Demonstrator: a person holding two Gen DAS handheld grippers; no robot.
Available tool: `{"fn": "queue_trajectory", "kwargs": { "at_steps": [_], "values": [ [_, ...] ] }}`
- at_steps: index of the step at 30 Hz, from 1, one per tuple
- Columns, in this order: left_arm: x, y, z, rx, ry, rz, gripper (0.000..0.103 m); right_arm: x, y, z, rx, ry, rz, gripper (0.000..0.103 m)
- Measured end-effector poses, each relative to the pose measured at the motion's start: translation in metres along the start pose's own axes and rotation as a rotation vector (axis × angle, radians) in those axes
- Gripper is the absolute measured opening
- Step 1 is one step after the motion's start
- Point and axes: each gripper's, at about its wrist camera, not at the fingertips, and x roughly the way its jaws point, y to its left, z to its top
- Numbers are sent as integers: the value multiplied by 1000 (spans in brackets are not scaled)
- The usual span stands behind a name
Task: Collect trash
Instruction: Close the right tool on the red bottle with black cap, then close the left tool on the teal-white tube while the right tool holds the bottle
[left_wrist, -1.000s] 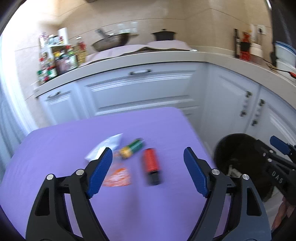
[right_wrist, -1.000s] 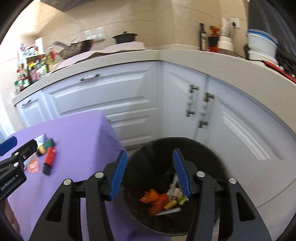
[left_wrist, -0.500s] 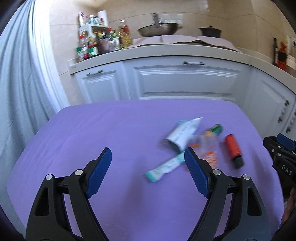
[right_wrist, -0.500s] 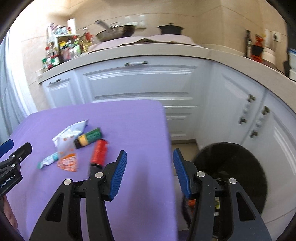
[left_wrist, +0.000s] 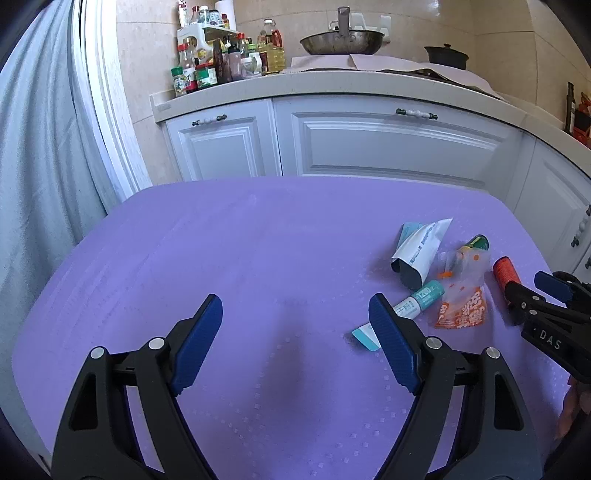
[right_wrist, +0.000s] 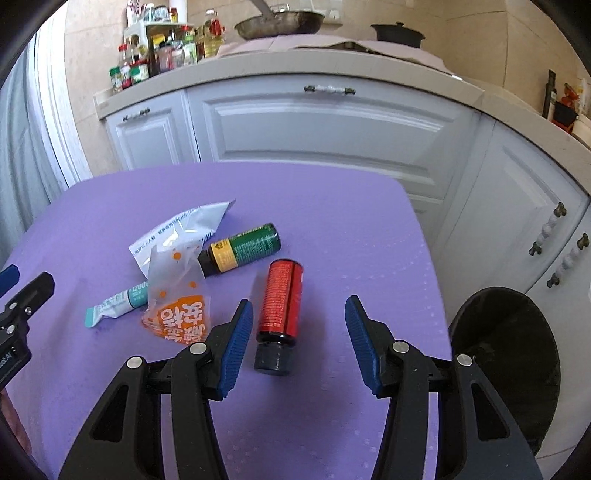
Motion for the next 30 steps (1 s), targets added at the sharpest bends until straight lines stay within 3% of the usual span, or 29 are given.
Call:
{"fn": "queue_trajectory", "kwargs": {
  "at_steps": [4, 12, 30],
  "values": [
    [3, 0, 0, 1, 8, -11, 80, 6, 4, 1, -10, 26, -1, 48],
    [6, -6, 2, 14, 10, -28, 80, 13, 5, 2, -11, 65, 19, 25],
    [32, -45, -3, 143, 74, -89, 80, -18, -37, -8, 59, 3, -17, 25]
  ]
}}
